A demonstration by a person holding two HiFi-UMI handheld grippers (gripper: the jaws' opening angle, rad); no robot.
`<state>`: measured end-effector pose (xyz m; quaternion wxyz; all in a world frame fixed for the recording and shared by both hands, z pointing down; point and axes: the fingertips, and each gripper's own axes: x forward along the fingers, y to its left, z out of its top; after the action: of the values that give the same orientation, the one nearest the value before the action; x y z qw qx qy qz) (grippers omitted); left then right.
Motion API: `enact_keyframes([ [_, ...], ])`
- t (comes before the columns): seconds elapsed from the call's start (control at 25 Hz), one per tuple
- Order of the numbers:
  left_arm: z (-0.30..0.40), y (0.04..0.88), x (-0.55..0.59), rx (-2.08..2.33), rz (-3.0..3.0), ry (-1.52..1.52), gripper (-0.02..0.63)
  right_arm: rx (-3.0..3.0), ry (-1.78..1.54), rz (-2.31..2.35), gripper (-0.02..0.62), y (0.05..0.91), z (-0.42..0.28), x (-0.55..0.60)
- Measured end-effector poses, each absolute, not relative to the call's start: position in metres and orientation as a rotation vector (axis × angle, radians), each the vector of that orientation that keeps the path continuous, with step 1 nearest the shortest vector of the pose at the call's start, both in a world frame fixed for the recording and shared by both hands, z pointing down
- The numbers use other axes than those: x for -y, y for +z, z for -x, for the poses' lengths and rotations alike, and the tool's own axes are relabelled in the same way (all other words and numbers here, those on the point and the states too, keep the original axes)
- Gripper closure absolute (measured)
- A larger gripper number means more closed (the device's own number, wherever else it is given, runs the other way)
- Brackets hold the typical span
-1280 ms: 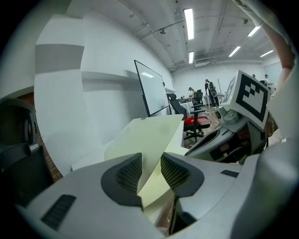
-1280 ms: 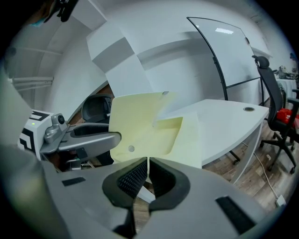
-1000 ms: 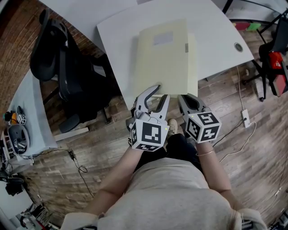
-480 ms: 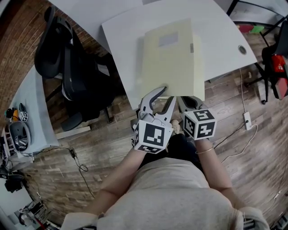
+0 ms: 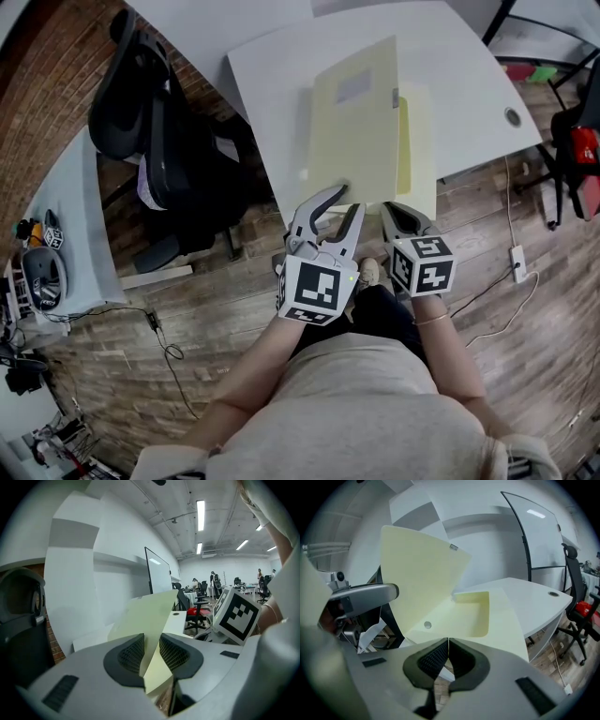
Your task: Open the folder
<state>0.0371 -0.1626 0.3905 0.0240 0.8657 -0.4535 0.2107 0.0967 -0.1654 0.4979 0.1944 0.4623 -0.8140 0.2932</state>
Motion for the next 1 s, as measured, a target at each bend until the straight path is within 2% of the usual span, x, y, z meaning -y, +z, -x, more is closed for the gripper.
enact_keyframes([
  [0.4, 0.014, 0.37, 0.169, 1.571, -2.611, 0.574, 0.538, 2.265, 0.793, -1.323, 0.574, 0.499, -0.096, 0.166],
  [1.0, 0.076, 0.371, 0.17, 1.654, -2.416, 0.382, 0.56, 2.214, 0.741, -1.376, 0.574, 0.5, -0.095, 0.167],
])
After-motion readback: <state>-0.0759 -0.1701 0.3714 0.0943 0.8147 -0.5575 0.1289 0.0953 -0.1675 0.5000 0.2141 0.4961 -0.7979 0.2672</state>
